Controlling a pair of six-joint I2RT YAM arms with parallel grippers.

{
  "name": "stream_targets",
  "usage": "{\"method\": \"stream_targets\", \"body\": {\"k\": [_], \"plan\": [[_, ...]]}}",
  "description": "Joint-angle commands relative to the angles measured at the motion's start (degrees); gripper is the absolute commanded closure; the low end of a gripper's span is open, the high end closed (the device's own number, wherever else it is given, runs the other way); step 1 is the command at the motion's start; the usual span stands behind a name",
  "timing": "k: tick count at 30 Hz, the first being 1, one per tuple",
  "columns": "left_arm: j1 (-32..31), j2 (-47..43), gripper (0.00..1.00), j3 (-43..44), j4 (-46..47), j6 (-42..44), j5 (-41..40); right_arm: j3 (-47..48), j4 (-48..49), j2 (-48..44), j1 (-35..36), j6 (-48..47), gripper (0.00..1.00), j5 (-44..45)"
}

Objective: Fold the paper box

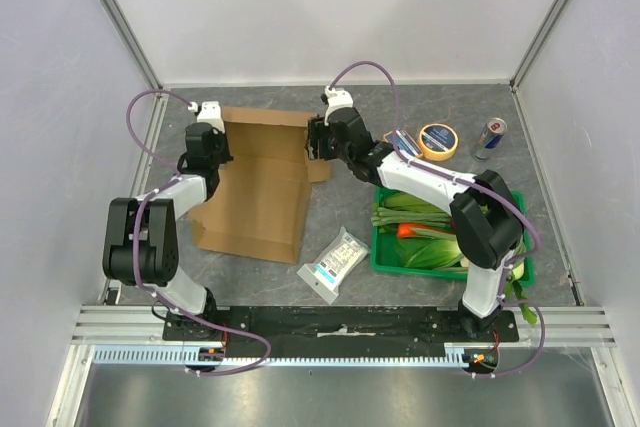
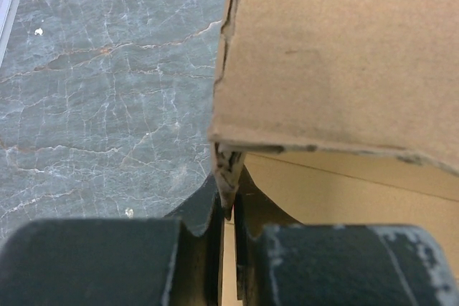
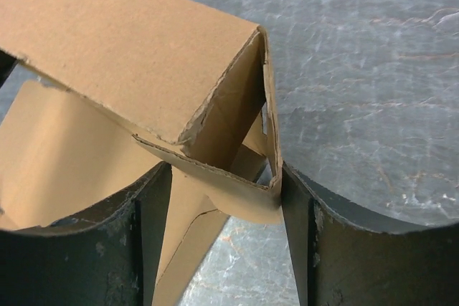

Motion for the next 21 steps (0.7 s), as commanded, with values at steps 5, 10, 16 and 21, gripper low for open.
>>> {"method": "stream_targets", "body": {"k": [5,10,16,21], "plan": [[-2.09,-2.51,0.98,-0.02,2.03,-2.89,0.33,4.60,0.08,0.44,0.78,2.08,0.49,8.77],[-2.70,-2.42,0.98,-0.46,1.77,-4.12,-0.28,4.33,5.36,2.55,2.71,4.36,0.55,15.52],[-3.49,-2.69,0.98,-0.55,1.51,-4.30,-0.46,3.02,11.41,5.10,5.96,1.93,0.49,22.13],[-3.93,-2.51,0.98,-0.64,1.42,-4.12,-0.55,-4.00,20.37,3.78,5.18,-11.93,0.51,12.93]]}}
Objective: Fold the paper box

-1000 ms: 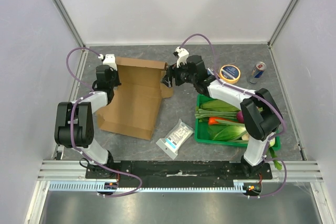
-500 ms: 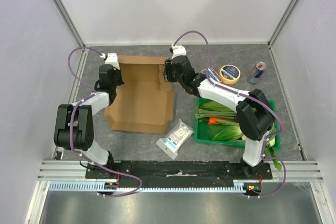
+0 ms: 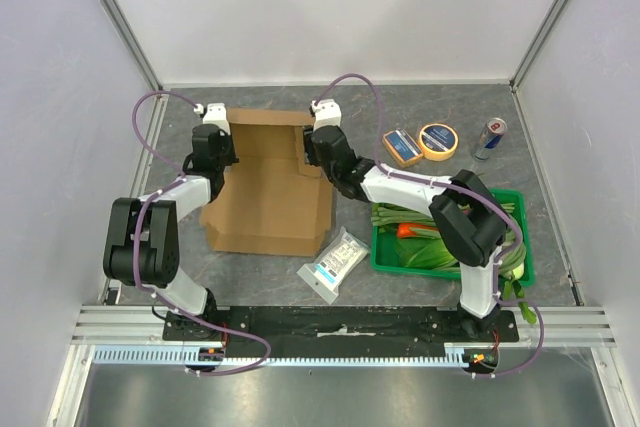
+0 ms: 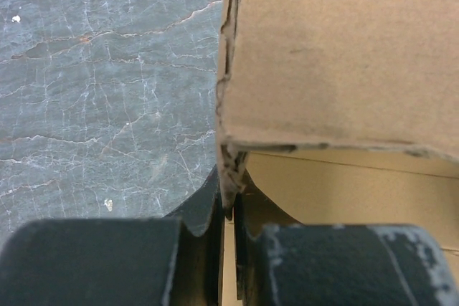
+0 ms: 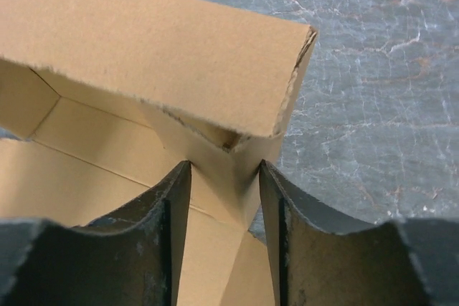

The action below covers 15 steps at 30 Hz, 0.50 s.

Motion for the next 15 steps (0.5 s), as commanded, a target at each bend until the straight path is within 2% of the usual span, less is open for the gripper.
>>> {"method": "stream_targets", "body": {"k": [1,5,9,15], "plan": [[-1.51,-1.70,0.98,-0.16,2.53,-2.05,0.94,-4.47,11.93,-1.33,-0.75,-11.03,0.53,-8.94],[-1.60,-1.53,0.98,-0.51,2.80,-2.31,0.85,-8.86,16.49,-2.31,-2.42,-14.20,0.61,-9.51],[-1.68,-1.96,0.98,-0.86,3.15,-3.19,1.11,-7.74,16.51,0.24,-2.60,-14.30,0.61,-2.15],[-1.77,-2.32,0.98,-1.13,3.15,-3.10,1.03,-6.24,16.33,3.06,-2.86,-15.34,0.55,0.70]]}}
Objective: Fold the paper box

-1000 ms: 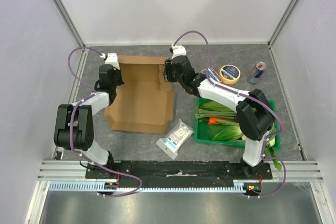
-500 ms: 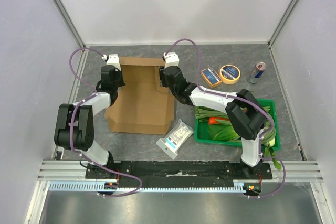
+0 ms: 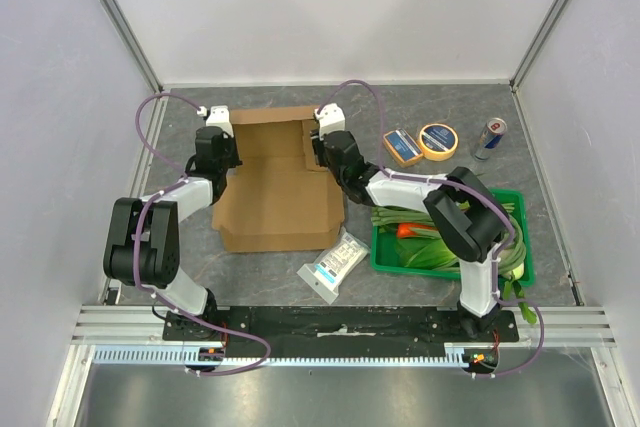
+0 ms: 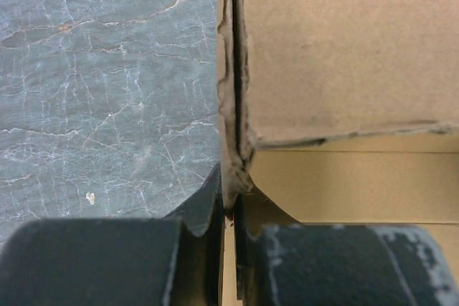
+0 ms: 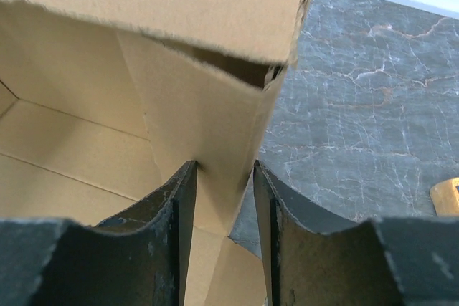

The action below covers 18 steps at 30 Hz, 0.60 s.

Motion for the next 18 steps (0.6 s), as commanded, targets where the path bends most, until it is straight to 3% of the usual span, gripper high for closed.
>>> {"method": "stream_targets", "body": {"k": [1,8,14,17,18], "plan": [[-0.55,-2.23,0.98,-0.16,3.13,-1.77,0.85,1.48,2.01,2.51,-0.04,-2.56,0.53,3.50],[-0.55,-2.14,0.98,-0.34,3.30,-1.85,1.02,2.35,3.86,5.67,-1.36,-4.94,0.45,0.34],[-0.72,-2.41,0.98,-1.13,3.83,-2.47,1.20,4.89,7.99,9.45,-2.15,-5.29,0.55,-1.52],[-0.81,-2.67,0.98,-1.39,3.74,-2.47,0.94,5.96,10.01,10.95,-2.07,-4.06,0.80,1.90],[-0.81,-2.76,0.98,-1.48,3.74,-2.38,0.85,6.57,9.84,11.39,-2.07,-3.45,0.97,3.05]]}}
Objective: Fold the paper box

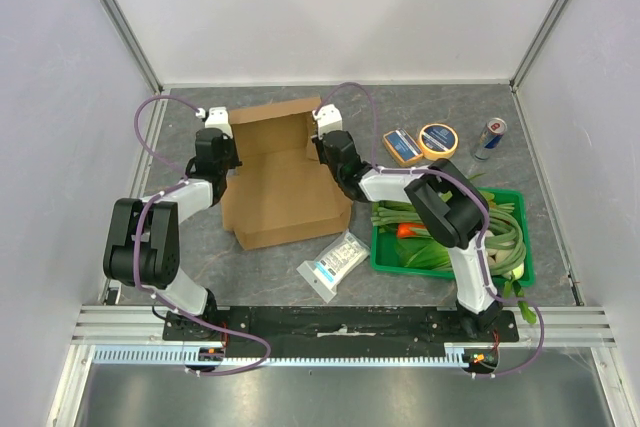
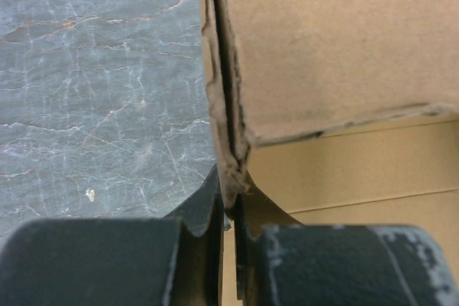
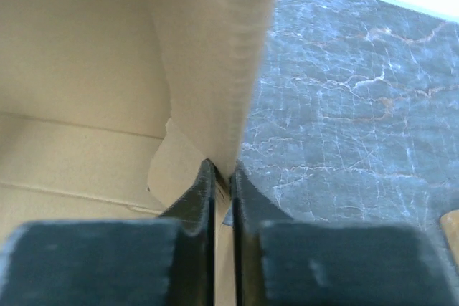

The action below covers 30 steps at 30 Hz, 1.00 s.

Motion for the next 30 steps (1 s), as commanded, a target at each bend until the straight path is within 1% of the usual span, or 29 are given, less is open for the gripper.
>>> {"method": "stream_targets", "body": {"k": [1,3,4,5,8,9,10,12,13,14,15,17,18,21,22,23,24,26,27,29,30], "plan": [[-0.70,-2.76,0.98,-0.67,2.69,-1.57,1.09,3.86,3.72,3.21,-0.06,1.71,1.00,5.45],[-0.79,-2.93,0.98,-0.76,2.60,-1.57,1.00,2.65,5.38,2.96,0.12,3.38,1.00,10.28],[-0.88,-2.94,0.98,-0.85,2.69,-1.57,0.83,1.51,6.95,2.26,0.21,4.87,1.00,11.18],[-0.88,-3.11,0.98,-0.85,2.61,-1.57,0.83,-0.16,9.32,2.17,0.30,5.23,1.00,11.27],[-1.05,-3.02,0.98,-0.76,2.60,-1.49,0.83,-1.40,11.27,1.73,-0.14,6.20,1.00,7.51],[-1.05,-3.02,0.98,-0.76,2.60,-1.40,0.91,-1.75,11.80,1.55,-0.49,6.46,0.88,3.14],[-1.05,-3.11,0.98,-0.76,2.60,-1.40,0.92,-2.36,12.76,1.20,-1.54,6.64,0.81,0.23],[-1.05,-3.02,0.98,-0.50,2.61,-1.31,1.00,-3.16,13.56,1.02,-2.33,7.52,0.70,-2.95],[-1.05,-2.94,0.98,-0.50,2.60,-1.22,1.00,-3.34,13.39,0.93,-3.21,7.52,0.67,-6.36],[-1.05,-2.94,0.98,-0.50,2.60,-1.22,1.18,-3.69,13.38,0.85,-3.57,7.43,0.64,-7.87],[-1.05,-2.85,0.98,-0.32,2.60,-1.22,1.18,-3.86,13.21,0.76,-4.00,7.26,0.59,-9.54],[-1.05,-2.85,0.98,-0.32,2.69,-1.22,1.35,-4.13,11.81,0.58,-5.15,7.26,0.55,-14.11],[-1.05,-2.85,0.98,-0.24,2.61,-1.22,1.18,-4.39,11.63,0.50,-5.50,6.56,0.51,-15.78],[-1.05,-2.76,0.98,-0.06,2.60,-0.96,1.35,-4.83,10.31,0.14,-6.38,5.68,0.44,-22.11],[-1.05,-2.76,0.98,-0.06,2.60,-0.87,1.35,-4.83,9.87,-0.03,-6.82,5.59,0.43,-22.82],[-1.05,-2.67,0.98,-0.06,2.52,-0.87,1.35,-5.09,9.52,-0.12,-6.91,5.41,0.42,-26.22],[-1.05,-2.67,0.98,-0.15,2.52,-0.87,1.44,-5.18,9.17,-0.21,-7.08,4.98,0.40,-27.82],[-0.97,-2.67,0.98,-0.23,2.52,-0.87,1.53,-5.71,8.82,-0.56,-7.35,3.92,0.38,-29.15],[-1.05,-2.76,0.98,-0.15,2.52,-0.87,1.44,-5.28,7.94,-0.47,-7.44,3.57,0.35,-29.59],[-1.14,-2.85,0.98,-0.15,2.52,-0.87,1.62,-3.52,5.84,0.58,-7.52,2.52,0.34,-31.00],[-1.14,-2.76,0.98,-0.15,2.52,-0.70,1.62,-2.99,5.30,0.93,-7.61,2.51,0.35,-29.96]]}}
